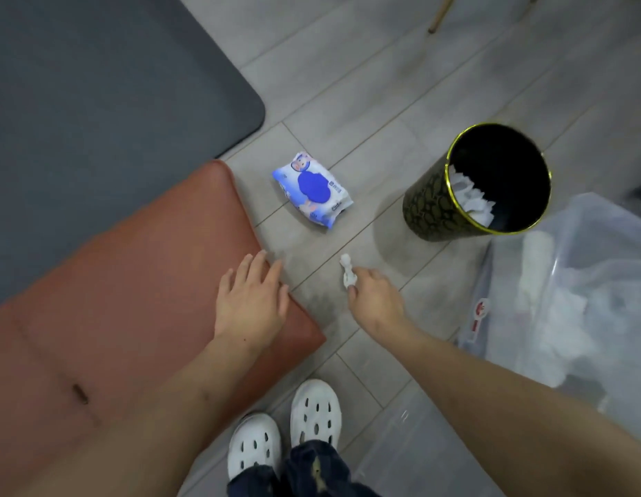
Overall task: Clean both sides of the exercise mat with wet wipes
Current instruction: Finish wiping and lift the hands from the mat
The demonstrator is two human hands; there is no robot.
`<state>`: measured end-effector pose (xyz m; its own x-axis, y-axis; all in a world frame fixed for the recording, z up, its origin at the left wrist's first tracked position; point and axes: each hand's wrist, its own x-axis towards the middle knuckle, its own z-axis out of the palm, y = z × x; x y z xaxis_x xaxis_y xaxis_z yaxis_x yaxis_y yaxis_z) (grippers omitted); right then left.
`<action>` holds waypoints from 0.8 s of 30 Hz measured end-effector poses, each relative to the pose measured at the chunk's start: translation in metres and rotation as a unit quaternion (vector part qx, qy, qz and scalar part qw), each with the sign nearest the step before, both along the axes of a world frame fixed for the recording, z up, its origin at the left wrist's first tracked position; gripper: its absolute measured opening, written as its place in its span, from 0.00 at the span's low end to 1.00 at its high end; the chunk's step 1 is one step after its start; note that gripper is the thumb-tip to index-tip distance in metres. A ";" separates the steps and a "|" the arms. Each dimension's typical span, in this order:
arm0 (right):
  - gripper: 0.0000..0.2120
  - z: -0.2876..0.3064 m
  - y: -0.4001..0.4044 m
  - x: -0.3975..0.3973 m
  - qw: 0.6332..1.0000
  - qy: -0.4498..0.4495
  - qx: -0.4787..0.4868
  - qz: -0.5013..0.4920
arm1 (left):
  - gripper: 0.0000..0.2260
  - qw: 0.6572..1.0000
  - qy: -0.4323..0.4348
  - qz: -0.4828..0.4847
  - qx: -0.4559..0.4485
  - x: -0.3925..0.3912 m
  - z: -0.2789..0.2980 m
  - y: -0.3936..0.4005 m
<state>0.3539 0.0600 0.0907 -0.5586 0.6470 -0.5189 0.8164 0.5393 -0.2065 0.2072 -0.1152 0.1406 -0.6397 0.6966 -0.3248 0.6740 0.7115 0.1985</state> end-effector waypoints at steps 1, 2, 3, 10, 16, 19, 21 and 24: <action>0.18 0.030 -0.002 -0.005 1.000 0.005 0.002 0.016 | 0.22 1.000 -0.002 0.011 0.002 -0.006 0.030 -0.002; 0.18 0.062 -0.005 -0.011 0.999 0.013 0.006 0.035 | 0.22 1.000 -0.003 0.022 0.004 -0.013 0.062 -0.005; 0.18 0.097 -0.008 -0.020 0.998 0.023 0.012 0.053 | 0.22 0.999 -0.001 0.032 0.004 -0.021 0.097 -0.009; 0.15 0.377 -0.087 -0.120 0.977 0.104 0.006 0.187 | 0.25 0.989 0.049 0.138 0.013 -0.063 0.370 -0.089; 0.15 0.579 -0.214 -0.201 0.917 0.194 0.001 0.347 | 0.28 0.953 0.099 0.285 0.021 -0.071 0.565 -0.237; 0.17 0.653 -0.291 -0.219 0.883 0.210 -0.004 0.419 | 0.28 0.925 0.132 0.356 0.020 -0.057 0.632 -0.332; 0.18 0.689 -0.348 -0.220 0.865 0.219 -0.016 0.452 | 0.27 0.902 0.149 0.405 0.025 -0.036 0.661 -0.400; 0.18 0.727 -0.439 -0.222 0.826 0.238 -0.010 0.511 | 0.26 0.859 0.176 0.478 0.040 -0.008 0.690 -0.495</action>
